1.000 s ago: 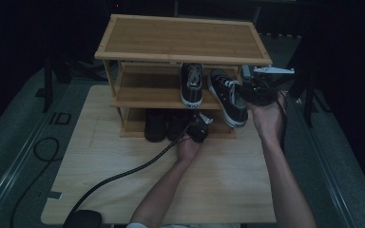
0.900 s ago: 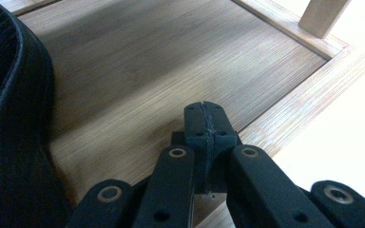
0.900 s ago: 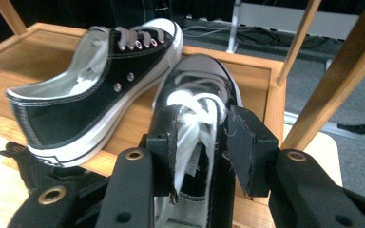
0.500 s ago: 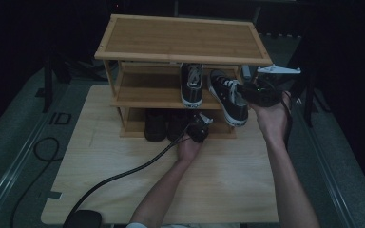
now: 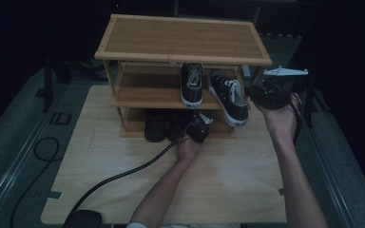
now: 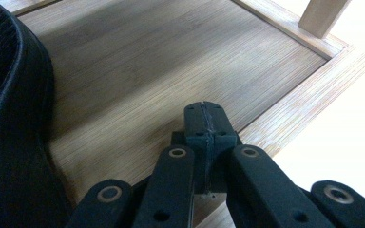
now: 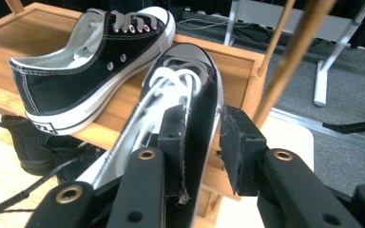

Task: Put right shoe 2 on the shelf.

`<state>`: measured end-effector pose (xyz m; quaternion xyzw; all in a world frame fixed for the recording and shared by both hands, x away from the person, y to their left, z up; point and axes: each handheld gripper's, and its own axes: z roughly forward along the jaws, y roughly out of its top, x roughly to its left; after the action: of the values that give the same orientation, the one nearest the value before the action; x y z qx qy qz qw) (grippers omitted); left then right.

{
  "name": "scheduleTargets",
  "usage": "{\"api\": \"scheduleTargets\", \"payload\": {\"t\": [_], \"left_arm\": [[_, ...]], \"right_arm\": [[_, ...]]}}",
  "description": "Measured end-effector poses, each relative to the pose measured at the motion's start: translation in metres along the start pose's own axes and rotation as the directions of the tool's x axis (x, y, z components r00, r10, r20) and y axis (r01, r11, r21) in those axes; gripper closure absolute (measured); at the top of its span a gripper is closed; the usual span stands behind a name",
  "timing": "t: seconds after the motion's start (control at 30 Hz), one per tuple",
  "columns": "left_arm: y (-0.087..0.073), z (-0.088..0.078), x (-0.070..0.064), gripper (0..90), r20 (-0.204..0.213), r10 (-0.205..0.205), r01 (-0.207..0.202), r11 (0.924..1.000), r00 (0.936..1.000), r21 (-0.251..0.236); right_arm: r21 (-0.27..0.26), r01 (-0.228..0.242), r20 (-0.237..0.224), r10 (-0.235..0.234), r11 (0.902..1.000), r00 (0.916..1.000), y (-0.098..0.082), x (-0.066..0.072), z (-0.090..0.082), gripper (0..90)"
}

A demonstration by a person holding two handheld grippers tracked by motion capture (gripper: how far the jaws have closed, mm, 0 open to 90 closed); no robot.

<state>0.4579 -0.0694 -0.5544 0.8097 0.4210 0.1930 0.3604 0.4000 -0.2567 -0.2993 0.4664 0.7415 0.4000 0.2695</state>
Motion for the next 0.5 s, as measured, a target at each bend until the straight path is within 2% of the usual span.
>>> {"api": "scheduleTargets", "payload": {"t": [0.13, 0.27, 0.37, 0.5], "left_arm": [[0.000, 0.000, 0.000, 90.0, 0.000, 0.001, -0.001, 1.0000, 1.0000, 0.000], [0.000, 0.000, 0.000, 90.0, 0.004, 0.001, -0.001, 1.0000, 1.0000, 0.000], [0.000, 0.000, 0.000, 90.0, 0.003, 0.000, 0.000, 1.0000, 1.0000, 0.000], [0.000, 0.000, 0.000, 90.0, 0.000, -0.004, 0.004, 1.0000, 1.0000, 0.002]], "right_arm": [[0.017, 0.007, 0.005, -0.007, 0.9998, 1.0000, -0.005, -0.005, -0.003, 74.1], [0.038, 0.026, 0.013, -0.026, 0.9989, 0.9996, -0.014, -0.006, -0.007, 81.5], [0.049, 0.044, 0.011, -0.044, 0.9978, 0.9989, -0.020, -0.005, -0.011, 86.9], [0.062, 0.074, -0.002, -0.074, 0.9954, 0.9973, -0.029, 0.000, -0.016, 89.8]]}}
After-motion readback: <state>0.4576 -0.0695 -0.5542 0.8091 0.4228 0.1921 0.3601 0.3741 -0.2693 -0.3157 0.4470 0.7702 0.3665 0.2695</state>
